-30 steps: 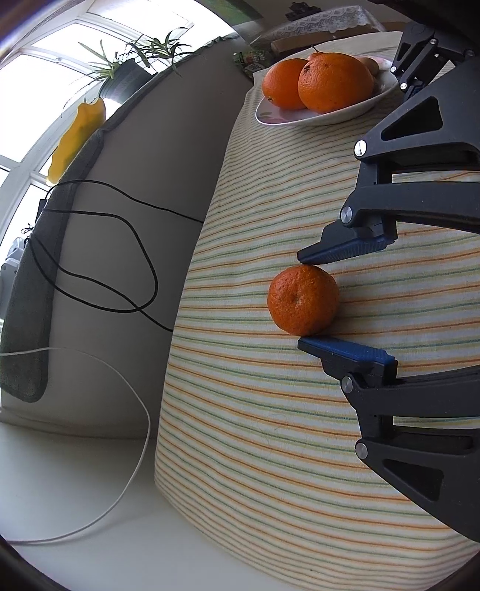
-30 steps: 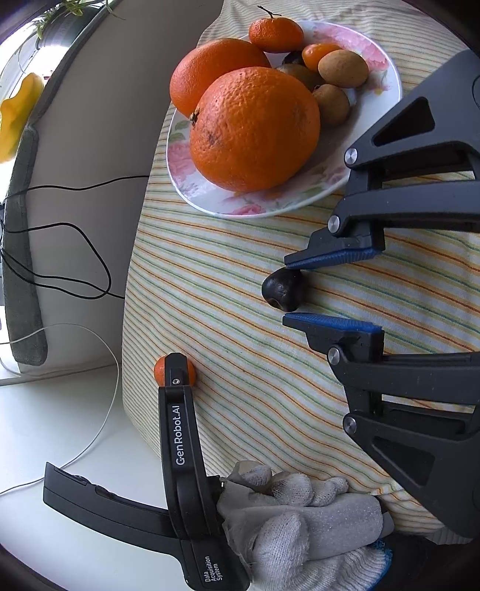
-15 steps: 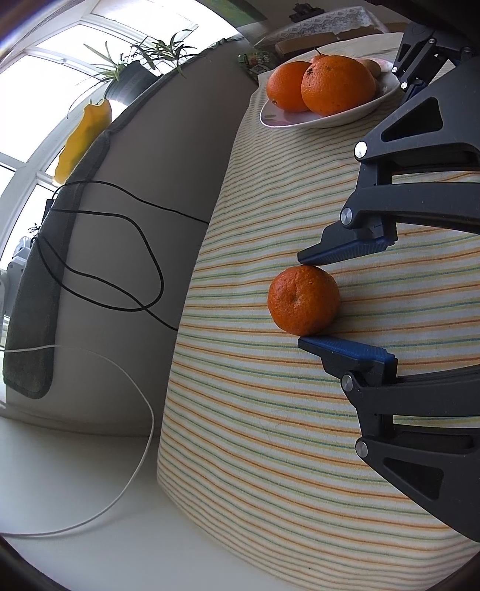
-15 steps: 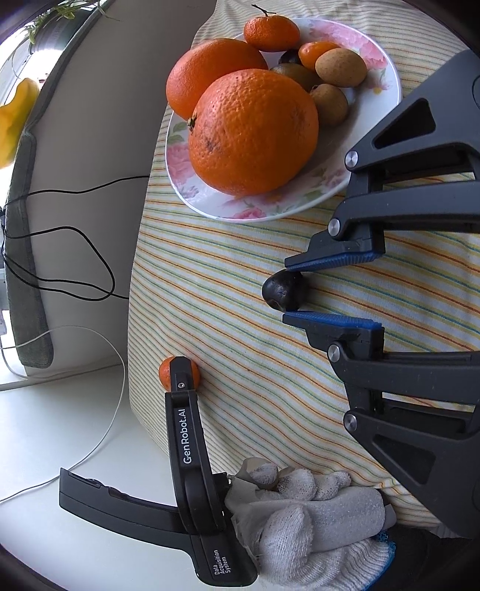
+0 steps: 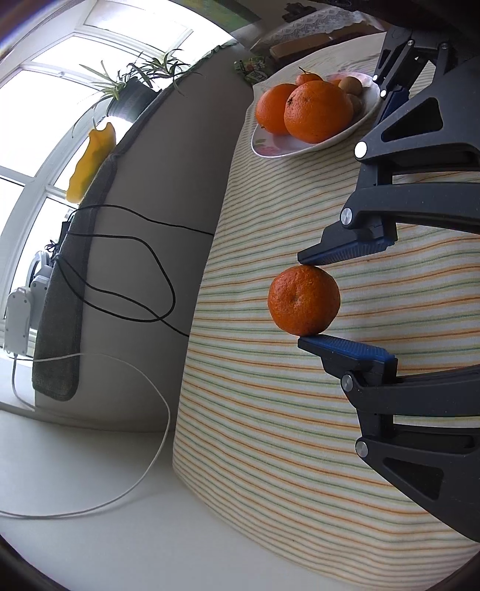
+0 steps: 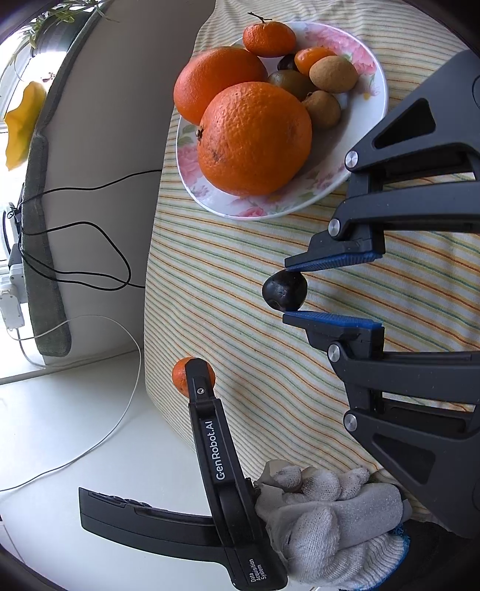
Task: Organize fruits
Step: 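Carry the tangerine with the left tool while the right tool carries the plum over the bowl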
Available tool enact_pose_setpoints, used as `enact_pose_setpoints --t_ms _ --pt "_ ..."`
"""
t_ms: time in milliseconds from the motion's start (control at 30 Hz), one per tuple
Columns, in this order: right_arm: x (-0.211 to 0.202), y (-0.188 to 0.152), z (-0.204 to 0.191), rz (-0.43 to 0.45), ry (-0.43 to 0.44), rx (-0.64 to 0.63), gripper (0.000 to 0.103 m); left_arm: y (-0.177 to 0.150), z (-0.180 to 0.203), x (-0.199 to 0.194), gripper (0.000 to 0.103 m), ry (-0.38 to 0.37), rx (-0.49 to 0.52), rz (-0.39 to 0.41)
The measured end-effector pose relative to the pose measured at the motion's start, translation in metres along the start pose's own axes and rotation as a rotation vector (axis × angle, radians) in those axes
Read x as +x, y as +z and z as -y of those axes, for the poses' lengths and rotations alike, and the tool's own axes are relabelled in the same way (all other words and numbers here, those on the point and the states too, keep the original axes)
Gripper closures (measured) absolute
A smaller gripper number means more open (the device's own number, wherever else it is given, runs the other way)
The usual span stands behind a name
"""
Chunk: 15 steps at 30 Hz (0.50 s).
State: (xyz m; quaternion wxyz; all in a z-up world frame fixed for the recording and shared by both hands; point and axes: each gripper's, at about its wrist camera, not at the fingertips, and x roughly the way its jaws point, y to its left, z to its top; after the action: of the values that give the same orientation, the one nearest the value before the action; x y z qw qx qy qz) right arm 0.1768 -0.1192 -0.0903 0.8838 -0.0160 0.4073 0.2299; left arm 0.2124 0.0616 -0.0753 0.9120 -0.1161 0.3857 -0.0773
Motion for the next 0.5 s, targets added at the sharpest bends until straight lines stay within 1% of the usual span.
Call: enact_pose_setpoints --t_ms 300,500 --pt "-0.023 -0.004 0.000 0.034 0.038 0.016 0.080 -0.008 0.021 -0.030 0.066 0.002 0.036 0.042" --pt "-0.046 -0.004 0.009 0.073 0.056 0.044 0.080 -0.010 0.046 -0.045 0.066 -0.010 0.079 0.069"
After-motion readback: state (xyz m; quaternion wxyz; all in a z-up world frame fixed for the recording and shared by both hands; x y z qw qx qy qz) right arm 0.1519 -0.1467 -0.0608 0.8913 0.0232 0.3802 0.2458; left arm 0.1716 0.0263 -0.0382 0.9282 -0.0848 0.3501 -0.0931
